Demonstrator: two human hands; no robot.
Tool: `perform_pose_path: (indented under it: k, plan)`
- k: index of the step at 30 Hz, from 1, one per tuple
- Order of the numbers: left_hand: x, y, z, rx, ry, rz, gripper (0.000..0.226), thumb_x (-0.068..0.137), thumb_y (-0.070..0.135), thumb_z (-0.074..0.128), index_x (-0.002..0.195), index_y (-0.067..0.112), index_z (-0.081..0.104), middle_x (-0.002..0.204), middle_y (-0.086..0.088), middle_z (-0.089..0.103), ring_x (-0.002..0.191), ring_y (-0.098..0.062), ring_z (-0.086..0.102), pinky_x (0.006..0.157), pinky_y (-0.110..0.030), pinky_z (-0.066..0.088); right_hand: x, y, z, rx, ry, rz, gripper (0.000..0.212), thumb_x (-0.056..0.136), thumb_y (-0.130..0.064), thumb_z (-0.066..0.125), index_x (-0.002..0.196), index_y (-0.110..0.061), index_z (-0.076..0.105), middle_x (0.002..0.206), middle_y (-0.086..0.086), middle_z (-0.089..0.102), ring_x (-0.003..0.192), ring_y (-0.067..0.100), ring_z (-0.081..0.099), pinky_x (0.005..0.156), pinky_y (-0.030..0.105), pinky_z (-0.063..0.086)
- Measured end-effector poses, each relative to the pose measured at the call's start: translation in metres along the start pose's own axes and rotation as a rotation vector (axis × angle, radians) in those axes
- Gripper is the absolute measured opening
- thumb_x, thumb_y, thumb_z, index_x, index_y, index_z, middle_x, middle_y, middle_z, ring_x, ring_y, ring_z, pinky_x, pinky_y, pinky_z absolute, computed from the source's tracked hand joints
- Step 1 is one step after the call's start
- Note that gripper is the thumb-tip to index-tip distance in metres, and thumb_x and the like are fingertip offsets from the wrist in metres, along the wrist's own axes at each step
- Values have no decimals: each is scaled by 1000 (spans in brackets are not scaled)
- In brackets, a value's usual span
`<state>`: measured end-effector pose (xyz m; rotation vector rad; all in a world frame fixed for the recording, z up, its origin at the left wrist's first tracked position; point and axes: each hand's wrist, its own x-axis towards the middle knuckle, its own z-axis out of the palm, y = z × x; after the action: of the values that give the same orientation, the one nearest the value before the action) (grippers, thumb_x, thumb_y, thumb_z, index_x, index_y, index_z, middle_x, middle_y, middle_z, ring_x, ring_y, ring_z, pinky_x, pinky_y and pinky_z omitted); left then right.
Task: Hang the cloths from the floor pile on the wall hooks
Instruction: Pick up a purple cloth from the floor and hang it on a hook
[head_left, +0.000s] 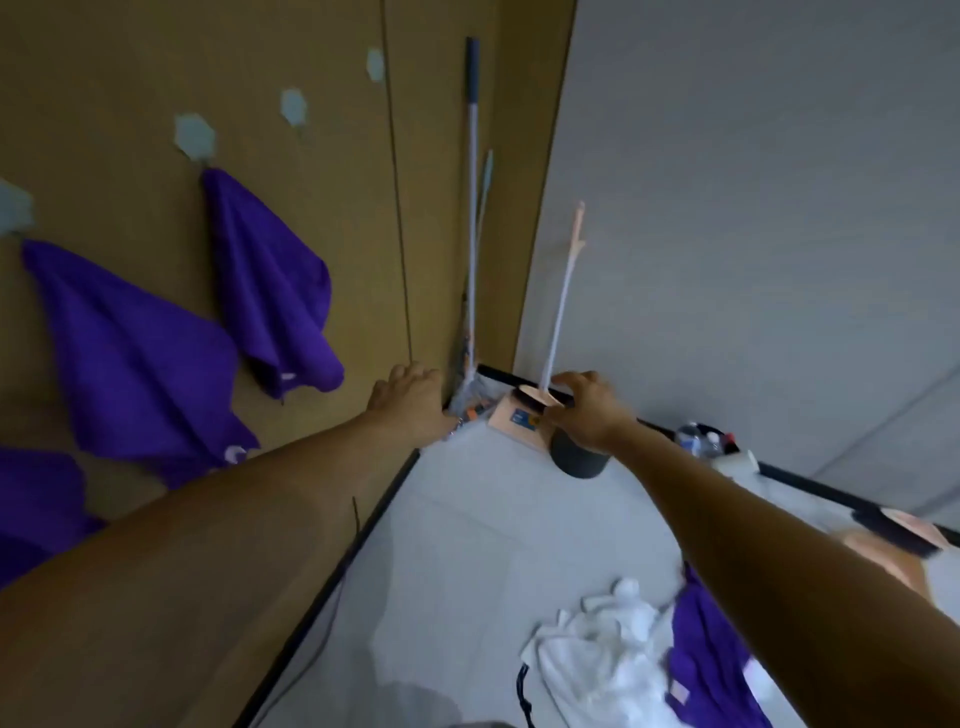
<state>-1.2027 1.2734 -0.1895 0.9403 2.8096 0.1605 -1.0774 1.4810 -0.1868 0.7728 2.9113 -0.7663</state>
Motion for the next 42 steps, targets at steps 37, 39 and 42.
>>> perform_pose_path:
  k: [37, 39, 42]
  plan:
    - [7, 398, 437, -70, -669, 272, 52, 87, 44, 53, 132, 19, 49, 135, -7, 47, 123, -27, 45, 98, -37, 43, -175, 515, 183, 303, -292, 773, 46, 92, -27, 58, 133, -10, 52, 136, 12, 54, 123, 29, 51, 102, 35, 42]
    - [21, 393, 495, -70, -666, 251, 50, 87, 42, 54, 130, 16, 50, 132, -9, 49, 121, -28, 47, 96, -37, 44, -159, 545, 240, 339, -319, 797, 48, 91, -28, 58, 136, -12, 50, 138, 10, 52, 126, 27, 49, 104, 34, 40]
    - [43, 390, 590, -68, -679, 238, 53, 87, 41, 54, 133, 17, 48, 135, -9, 47, 123, -29, 44, 98, -38, 42, -131, 600, 329, 332, -355, 809, 49, 91, -29, 56, 138, -15, 47, 139, 12, 48, 128, 27, 44, 104, 33, 38]
